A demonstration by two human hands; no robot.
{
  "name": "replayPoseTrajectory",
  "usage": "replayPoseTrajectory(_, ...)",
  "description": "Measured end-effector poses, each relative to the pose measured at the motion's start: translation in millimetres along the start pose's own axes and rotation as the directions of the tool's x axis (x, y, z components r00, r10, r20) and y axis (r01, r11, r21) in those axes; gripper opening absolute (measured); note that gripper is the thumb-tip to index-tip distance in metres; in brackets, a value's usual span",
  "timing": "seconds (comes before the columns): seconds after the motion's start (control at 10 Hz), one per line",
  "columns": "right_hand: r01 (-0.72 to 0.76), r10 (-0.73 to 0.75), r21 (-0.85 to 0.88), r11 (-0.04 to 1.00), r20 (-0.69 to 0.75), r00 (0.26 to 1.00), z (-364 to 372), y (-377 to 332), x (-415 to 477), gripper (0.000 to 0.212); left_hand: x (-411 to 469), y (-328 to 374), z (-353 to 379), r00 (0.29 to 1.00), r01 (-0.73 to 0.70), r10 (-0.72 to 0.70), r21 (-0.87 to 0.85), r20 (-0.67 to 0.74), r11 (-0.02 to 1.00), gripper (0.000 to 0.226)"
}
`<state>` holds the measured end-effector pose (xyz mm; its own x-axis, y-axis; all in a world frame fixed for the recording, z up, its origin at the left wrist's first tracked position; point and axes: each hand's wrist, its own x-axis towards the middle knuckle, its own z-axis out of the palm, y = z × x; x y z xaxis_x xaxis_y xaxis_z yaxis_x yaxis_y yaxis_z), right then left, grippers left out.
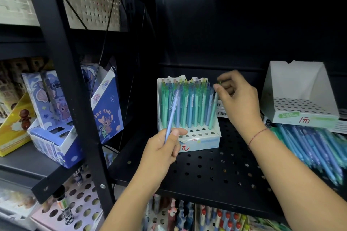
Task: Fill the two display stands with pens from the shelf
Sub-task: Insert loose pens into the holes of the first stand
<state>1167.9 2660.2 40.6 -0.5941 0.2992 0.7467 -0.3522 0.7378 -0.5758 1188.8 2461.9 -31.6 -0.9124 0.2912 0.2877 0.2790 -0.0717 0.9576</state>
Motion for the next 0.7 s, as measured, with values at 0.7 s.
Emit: replayPoseTrajectory(0.7, -0.361, 0.127, 0.612, 0.704, 0.391, 0.911, 0.1, -27.0, -6.1, 0.012, -2.9, -3.0, 4.7, 0.984, -0.088, 0.123, 0.256, -0.126, 0.963, 0.012)
